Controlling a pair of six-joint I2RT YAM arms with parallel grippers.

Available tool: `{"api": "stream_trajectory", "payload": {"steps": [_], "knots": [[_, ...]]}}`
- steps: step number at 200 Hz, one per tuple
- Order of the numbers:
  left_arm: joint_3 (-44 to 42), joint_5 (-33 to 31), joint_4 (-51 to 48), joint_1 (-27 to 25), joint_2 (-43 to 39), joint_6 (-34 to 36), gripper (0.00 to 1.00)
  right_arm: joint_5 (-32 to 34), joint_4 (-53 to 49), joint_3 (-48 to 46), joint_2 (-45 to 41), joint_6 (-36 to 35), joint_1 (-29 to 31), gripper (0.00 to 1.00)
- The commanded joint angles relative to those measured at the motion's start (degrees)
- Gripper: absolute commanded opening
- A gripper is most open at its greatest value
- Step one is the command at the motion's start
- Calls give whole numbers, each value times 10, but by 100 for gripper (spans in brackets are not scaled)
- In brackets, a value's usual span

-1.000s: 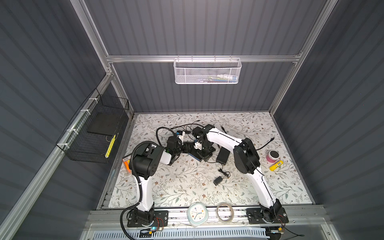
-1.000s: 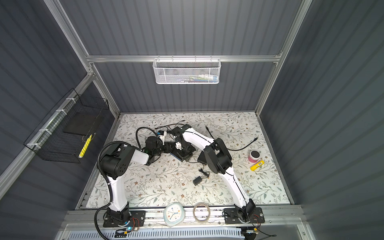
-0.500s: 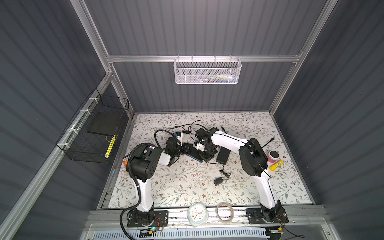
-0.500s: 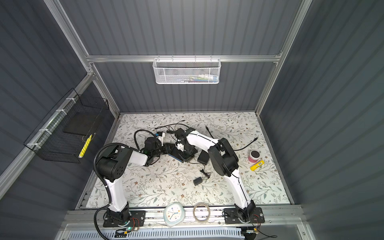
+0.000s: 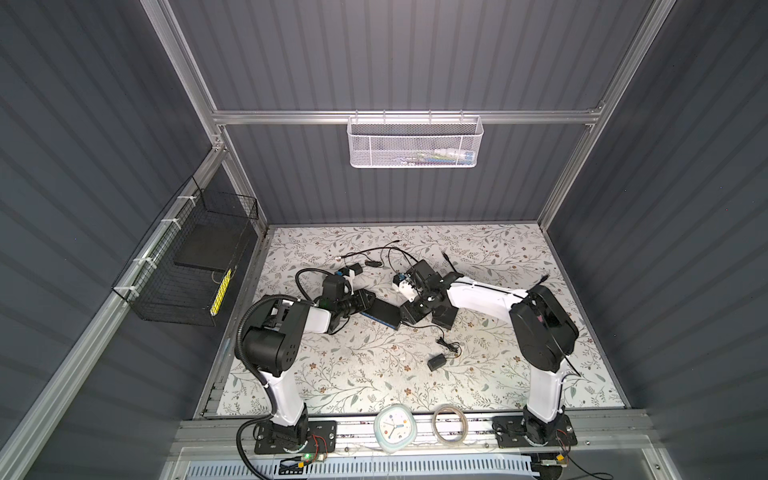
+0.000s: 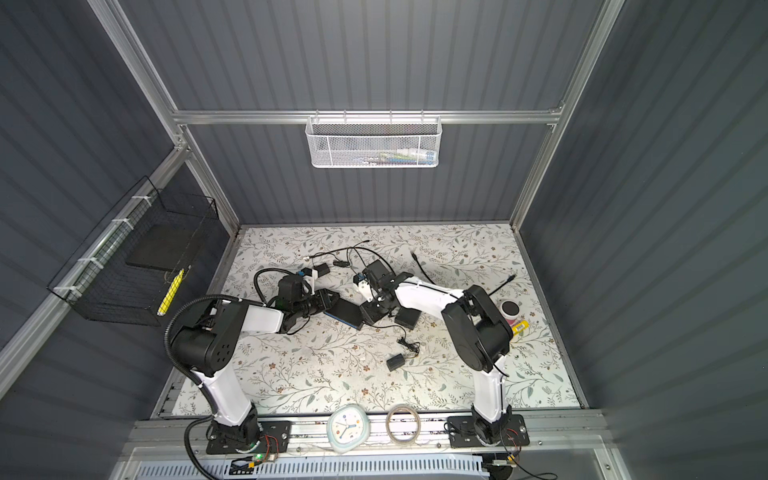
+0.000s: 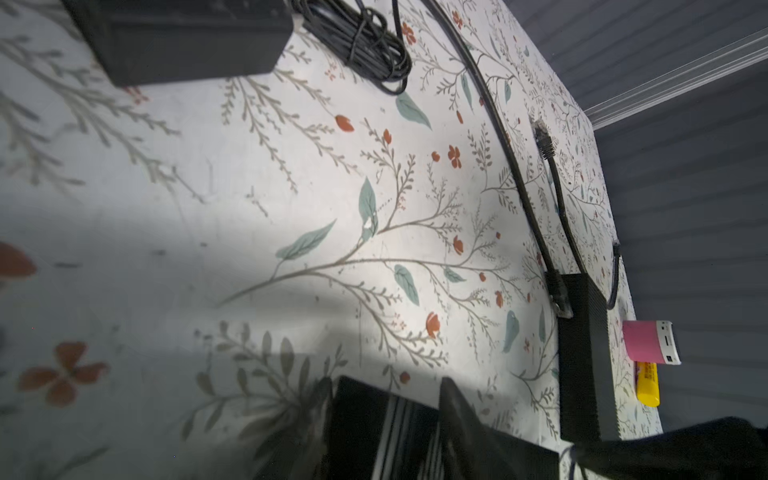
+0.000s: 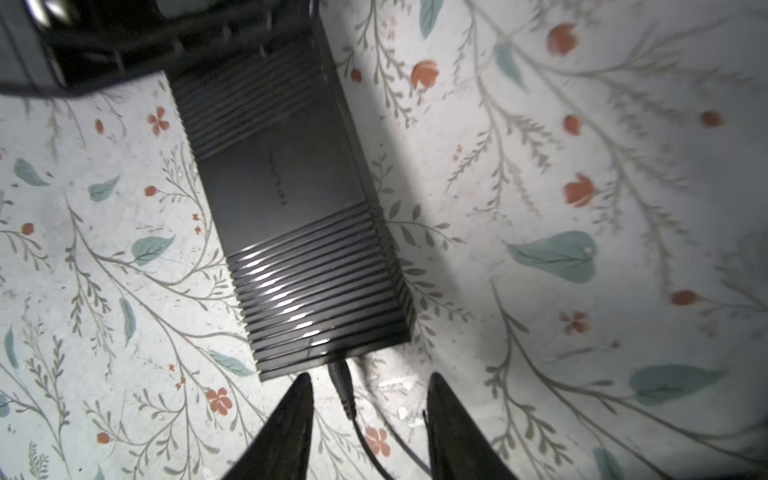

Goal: Insert the plug into the switch port

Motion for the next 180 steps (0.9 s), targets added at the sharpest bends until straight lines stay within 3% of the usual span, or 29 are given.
{"api": "stream_trajectory", "payload": {"steps": [1,28,57,100,180], "knots": [[-40,-19,-259,-2,22,-20,44,-24,50,-31,-37,30,-20,47],[-24,-38,-292,2,-6,-5,45,-58,16,-42,-49,-3,-23,40],[0,-40,-321,5,-24,24,46,-31,-57,-42,-49,-64,-21,28],[43,-28,-346,5,-26,65,49,-18,-61,-50,-49,-108,-11,39],[51,-9,-364,5,-16,93,48,-4,-42,-21,23,-122,18,31]]}}
